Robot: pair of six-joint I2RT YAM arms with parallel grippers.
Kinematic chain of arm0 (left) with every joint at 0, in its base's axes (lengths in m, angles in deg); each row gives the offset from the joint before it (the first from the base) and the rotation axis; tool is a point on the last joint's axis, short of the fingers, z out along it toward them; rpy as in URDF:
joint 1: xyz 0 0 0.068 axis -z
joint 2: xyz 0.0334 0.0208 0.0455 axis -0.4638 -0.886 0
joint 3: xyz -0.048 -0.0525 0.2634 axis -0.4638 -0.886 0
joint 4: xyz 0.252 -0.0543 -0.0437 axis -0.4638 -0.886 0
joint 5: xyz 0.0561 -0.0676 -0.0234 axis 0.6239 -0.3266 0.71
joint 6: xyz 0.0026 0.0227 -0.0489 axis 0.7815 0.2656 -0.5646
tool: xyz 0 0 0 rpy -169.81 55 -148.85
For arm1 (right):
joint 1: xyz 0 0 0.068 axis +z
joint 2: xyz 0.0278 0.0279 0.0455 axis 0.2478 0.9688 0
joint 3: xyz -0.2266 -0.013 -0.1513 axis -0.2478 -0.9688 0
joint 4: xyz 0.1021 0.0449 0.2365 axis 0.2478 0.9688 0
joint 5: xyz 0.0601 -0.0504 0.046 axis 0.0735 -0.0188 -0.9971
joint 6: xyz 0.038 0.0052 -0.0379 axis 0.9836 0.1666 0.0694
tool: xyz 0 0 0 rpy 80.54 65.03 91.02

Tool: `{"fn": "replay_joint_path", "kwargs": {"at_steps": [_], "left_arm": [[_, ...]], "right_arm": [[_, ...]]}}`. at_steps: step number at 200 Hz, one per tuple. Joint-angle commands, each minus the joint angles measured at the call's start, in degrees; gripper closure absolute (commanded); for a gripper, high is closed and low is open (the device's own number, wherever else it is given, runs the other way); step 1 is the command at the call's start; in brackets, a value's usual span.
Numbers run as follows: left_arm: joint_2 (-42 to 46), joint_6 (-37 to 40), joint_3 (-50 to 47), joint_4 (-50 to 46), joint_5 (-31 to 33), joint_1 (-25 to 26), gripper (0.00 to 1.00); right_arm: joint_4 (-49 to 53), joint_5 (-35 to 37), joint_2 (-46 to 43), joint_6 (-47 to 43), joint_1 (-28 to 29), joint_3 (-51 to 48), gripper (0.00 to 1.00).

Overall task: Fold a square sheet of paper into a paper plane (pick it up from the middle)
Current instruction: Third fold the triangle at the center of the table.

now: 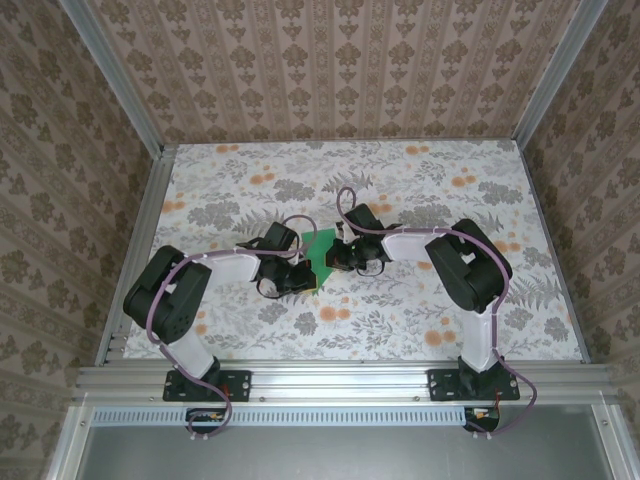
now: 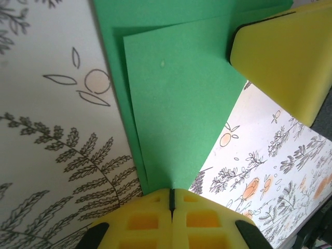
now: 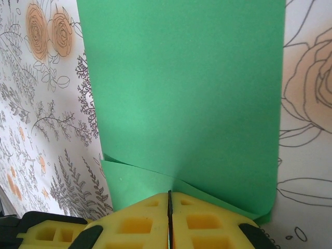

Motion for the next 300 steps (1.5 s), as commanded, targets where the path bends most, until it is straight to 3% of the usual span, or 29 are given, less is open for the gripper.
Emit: {"fn": "replay_joint_path", "kwargs": {"at_steps": [1, 38, 106, 161, 215, 300], "left_arm": [[2.0, 1.6, 1.0, -3.3, 1.4, -0.4, 1.00], [4.0, 0.1, 2.4, 2.9, 1.7, -0.4, 0.95], [-3.2, 0.4, 5.9, -1.3, 4.8, 0.4, 0.97], [-4.6, 1.0, 6.0, -5.3, 7.1, 0.4, 1.00], [-5.3, 0.9, 6.0, -5.8, 7.0, 0.4, 1.00], [-5.2, 1.9, 4.6, -9.0, 7.1, 0.0, 1.00]], "right_arm": [[3.0, 2.5, 2.0, -1.0, -0.5, 0.8, 0.90], [3.1, 2.6, 1.9, -0.7, -0.4, 0.4, 0.90], [2.9, 1.5, 1.6, -0.4, -0.4, 0.8, 0.90], [5.4, -2.2, -4.3, -2.8, -0.1, 2.1, 0.89], [4.3, -3.9, -1.8, -0.8, 2.6, 0.4, 0.89], [7.3, 1.9, 2.1, -1.7, -0.2, 1.7, 0.91]]}}
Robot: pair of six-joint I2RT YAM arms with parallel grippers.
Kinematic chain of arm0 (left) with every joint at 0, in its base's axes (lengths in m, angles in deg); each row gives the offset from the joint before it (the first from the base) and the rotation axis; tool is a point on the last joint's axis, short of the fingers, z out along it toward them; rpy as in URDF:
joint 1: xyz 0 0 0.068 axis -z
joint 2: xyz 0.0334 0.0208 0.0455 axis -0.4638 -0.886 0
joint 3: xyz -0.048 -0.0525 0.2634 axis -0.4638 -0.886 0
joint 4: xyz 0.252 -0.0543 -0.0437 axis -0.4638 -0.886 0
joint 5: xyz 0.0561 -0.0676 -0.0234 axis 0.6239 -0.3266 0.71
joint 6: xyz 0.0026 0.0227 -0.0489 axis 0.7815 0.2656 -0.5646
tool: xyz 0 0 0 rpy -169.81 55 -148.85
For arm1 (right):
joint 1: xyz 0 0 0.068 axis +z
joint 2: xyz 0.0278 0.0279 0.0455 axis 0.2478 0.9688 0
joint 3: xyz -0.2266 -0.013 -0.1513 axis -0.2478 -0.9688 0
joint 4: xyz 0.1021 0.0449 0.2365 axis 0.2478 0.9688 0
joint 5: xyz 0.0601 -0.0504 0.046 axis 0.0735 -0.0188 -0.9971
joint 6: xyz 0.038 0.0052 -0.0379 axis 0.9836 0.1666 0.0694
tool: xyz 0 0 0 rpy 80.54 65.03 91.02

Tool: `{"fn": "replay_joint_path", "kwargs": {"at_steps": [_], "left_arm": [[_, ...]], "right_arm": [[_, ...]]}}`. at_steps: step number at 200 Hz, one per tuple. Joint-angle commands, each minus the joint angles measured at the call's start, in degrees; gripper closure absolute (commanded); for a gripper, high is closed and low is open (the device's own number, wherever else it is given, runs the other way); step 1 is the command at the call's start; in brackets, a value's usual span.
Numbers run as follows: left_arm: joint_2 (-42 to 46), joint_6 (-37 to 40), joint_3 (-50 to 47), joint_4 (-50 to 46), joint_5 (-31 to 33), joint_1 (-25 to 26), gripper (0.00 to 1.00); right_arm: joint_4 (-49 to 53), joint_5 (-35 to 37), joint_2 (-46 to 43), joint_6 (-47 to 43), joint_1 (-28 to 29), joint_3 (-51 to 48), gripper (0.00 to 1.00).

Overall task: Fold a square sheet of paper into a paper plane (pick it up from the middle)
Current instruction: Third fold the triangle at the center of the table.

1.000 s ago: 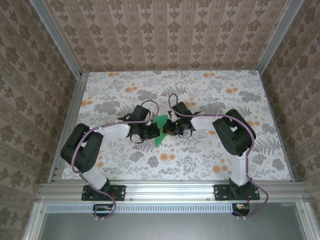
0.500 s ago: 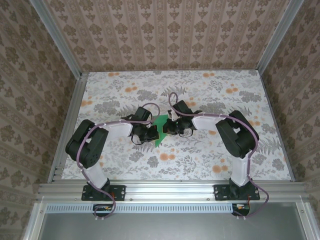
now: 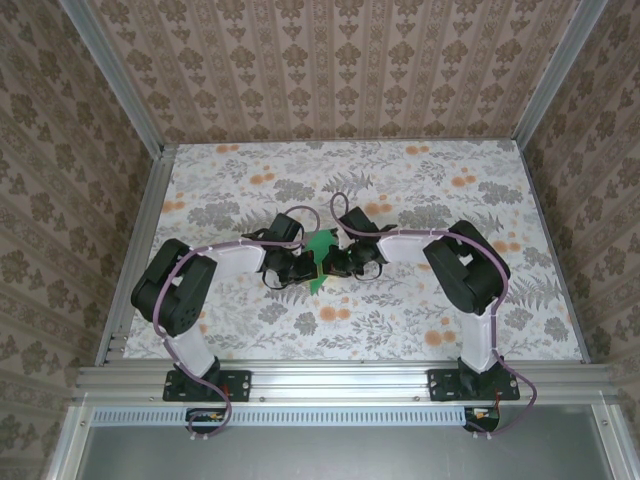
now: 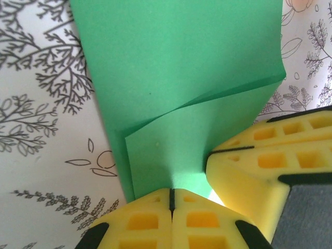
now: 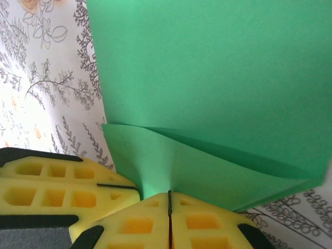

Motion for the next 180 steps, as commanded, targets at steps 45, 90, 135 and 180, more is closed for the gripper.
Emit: {"fn": "replay_joint_path", "kwargs": {"at_steps": [45, 90, 135, 180], "left_arm": [[-2.1, 2.0, -2.8, -7.1, 1.7, -0.8, 1.00], [-2.3, 2.0, -4.2, -6.1, 1.2, -1.3, 1.00], [-2.3, 2.3, -4.0, -5.9, 0.9, -1.3, 1.00], [-0.6, 3.1, -2.4, -6.0, -0.7, -1.1, 1.00]], "right_arm": [[1.8, 5.5, 2.0, 0.9, -4.9, 1.0, 0.90], [1.6, 7.4, 2.6, 1.8, -7.0, 1.4, 0.90], [1.4, 9.1, 1.5, 1.8, -9.9, 1.7, 0.90], [0.2, 8.4, -7.6, 1.5, -10.2, -0.2, 0.85]]}}
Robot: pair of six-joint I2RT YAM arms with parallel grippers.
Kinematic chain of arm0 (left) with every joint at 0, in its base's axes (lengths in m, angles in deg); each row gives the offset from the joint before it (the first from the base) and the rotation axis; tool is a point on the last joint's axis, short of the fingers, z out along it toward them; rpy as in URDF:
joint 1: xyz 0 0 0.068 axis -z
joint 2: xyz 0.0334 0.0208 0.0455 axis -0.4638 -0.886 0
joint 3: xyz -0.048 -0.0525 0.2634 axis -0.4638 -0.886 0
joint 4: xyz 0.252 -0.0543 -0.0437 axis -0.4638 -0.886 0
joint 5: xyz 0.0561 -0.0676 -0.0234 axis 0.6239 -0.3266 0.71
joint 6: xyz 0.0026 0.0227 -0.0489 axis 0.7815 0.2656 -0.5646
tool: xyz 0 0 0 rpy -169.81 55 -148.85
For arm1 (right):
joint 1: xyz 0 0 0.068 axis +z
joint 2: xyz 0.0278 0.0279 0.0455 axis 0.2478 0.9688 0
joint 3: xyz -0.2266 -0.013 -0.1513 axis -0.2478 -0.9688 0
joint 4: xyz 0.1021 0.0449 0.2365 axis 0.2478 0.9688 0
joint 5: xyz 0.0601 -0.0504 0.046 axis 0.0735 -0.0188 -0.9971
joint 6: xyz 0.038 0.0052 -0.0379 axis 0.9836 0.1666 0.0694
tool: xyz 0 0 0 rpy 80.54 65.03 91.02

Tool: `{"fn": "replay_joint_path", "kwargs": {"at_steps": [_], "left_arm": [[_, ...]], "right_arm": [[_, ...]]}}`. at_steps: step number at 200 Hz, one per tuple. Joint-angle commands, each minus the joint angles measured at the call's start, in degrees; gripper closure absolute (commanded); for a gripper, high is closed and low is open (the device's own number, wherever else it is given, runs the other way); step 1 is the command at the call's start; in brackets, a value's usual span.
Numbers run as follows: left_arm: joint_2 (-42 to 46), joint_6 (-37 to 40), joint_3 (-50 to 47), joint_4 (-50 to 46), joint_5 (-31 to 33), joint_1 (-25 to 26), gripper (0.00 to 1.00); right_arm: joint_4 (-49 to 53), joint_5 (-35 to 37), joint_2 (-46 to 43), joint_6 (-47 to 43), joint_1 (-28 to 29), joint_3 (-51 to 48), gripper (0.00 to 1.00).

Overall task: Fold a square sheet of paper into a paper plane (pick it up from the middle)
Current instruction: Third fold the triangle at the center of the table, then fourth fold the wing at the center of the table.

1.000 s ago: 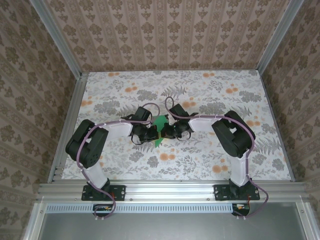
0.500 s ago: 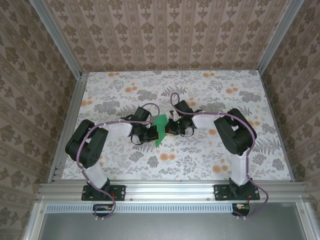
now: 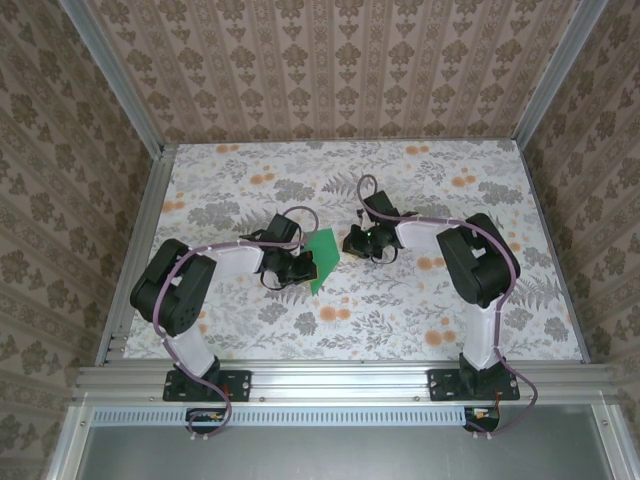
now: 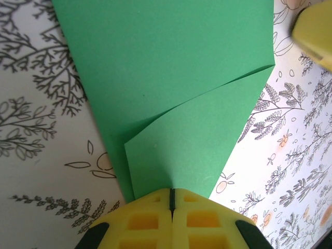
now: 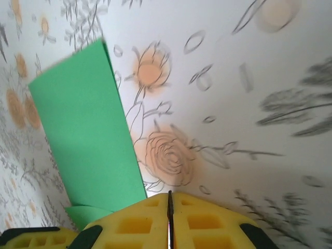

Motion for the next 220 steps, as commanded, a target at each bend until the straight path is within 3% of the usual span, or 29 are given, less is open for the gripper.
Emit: {"fn": "replay_joint_path", "kwargs": {"at_steps": [1, 25, 69, 99, 156, 220], "left_arm": [[-0.5, 2.0, -1.1, -7.8, 1.2, -0.2, 1.00], [2.9, 2.7, 1.9, -8.7, 0.6, 0.7, 0.99], [7.6, 4.0, 3.2, -7.0, 2.0, 1.1, 0.81], [7.4, 4.0, 2.2, -3.1, 3.0, 1.0, 0.77], [5.1, 2.9, 1.6, 1.1, 5.6, 0.0, 0.79], [3.5, 0.6, -0.7, 3.6, 6.3, -2.5, 0.88]], "right_arm": [[0.0, 3.6, -7.0, 0.0, -0.7, -1.4, 0.85], [-2.5, 3.6, -13.4, -0.4, -0.5, -6.3, 0.78], [-7.0, 4.4, -20.5, 0.7, 0.4, -15.2, 0.59], [-10.9, 4.8, -22.1, 2.6, 2.4, -19.3, 0.49], [-18.7, 5.1, -20.4, 6.6, 5.6, -22.0, 0.34], [-24.6, 2.8, -13.2, 12.3, 8.0, -20.0, 0.35]]}}
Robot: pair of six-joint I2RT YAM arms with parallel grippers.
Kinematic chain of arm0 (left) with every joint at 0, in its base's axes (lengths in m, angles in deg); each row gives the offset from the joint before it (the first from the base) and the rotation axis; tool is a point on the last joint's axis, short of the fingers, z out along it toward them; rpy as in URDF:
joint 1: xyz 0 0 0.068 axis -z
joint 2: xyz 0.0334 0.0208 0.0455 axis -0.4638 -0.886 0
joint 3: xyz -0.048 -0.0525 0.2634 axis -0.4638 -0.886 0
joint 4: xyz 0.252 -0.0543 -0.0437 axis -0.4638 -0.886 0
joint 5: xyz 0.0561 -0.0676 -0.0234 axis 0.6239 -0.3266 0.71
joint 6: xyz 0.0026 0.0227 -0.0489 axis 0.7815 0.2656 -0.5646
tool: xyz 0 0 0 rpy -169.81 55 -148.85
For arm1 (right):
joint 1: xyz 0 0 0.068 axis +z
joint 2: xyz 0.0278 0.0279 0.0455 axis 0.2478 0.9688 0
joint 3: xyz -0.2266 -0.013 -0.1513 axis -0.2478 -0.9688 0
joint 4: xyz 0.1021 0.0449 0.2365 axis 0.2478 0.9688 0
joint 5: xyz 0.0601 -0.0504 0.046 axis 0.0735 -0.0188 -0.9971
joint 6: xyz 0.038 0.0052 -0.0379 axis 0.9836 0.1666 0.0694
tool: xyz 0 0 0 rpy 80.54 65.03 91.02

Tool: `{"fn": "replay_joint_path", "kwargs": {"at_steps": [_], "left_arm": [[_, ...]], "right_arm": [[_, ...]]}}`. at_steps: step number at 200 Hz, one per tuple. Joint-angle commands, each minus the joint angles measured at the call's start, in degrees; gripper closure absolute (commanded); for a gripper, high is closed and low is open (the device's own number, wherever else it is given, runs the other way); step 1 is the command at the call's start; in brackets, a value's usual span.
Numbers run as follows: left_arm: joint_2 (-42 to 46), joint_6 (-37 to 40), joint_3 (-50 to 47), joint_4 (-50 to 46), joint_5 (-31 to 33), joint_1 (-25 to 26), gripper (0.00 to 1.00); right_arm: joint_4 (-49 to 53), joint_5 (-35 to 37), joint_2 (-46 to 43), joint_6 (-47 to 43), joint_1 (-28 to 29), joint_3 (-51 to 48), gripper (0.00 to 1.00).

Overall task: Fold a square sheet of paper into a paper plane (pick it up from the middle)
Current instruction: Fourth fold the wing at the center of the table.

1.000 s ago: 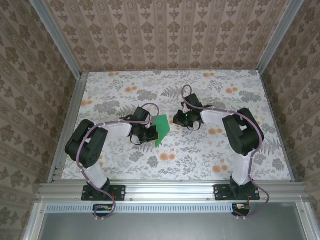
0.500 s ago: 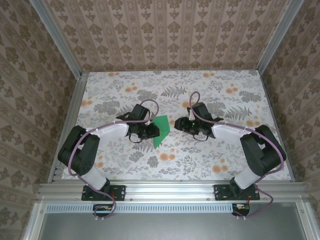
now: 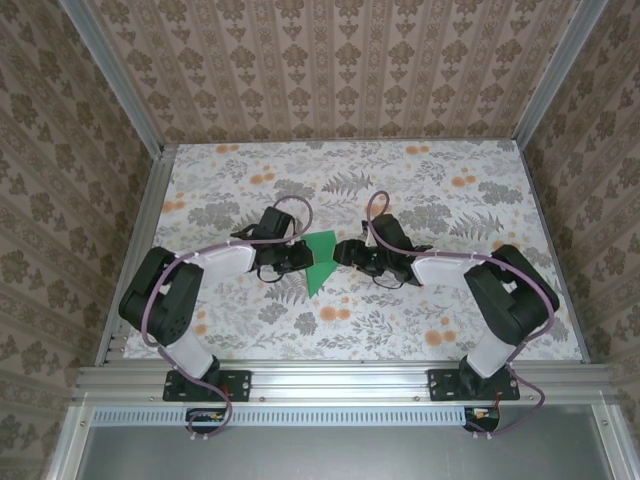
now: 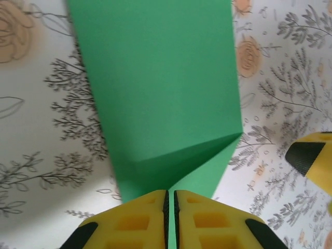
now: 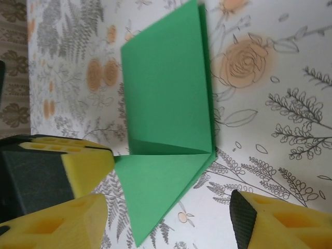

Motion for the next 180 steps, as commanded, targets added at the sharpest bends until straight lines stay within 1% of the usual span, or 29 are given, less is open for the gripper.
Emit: {"fn": "replay_joint_path", "kwargs": {"at_steps": [1, 25, 61, 98, 150, 180], "left_arm": [[-1.1, -1.0, -0.9, 1.2, 0.8, -0.6, 0.88], [-2.0, -1.2, -0.7, 1.2, 0.7, -0.9, 0.89], [-3.6, -1.3, -0.4, 0.6, 1.3, -1.0, 0.90], [-4.6, -1.7, -0.5, 0.1, 2.0, -1.4, 0.90], [-5.1, -1.7, -0.9, 0.2, 1.5, -1.6, 0.91], [-5.2, -1.9, -1.1, 0.4, 1.4, -1.7, 0.91]], "right_arm": [[-2.9, -0.9, 2.8, 3.3, 0.9, 1.6, 0.35], [-2.0, -1.7, 5.2, 4.6, 1.8, 3.3, 0.39], [-0.3, -1.3, 6.9, 6.1, 2.4, 4.8, 0.43], [1.6, -1.2, 8.0, 7.1, 2.5, 6.1, 0.45], [1.1, -2.5, 9.9, 8.1, 2.8, 7.6, 0.51], [1.7, -2.8, 10.4, 8.7, 2.9, 8.2, 0.51]]}}
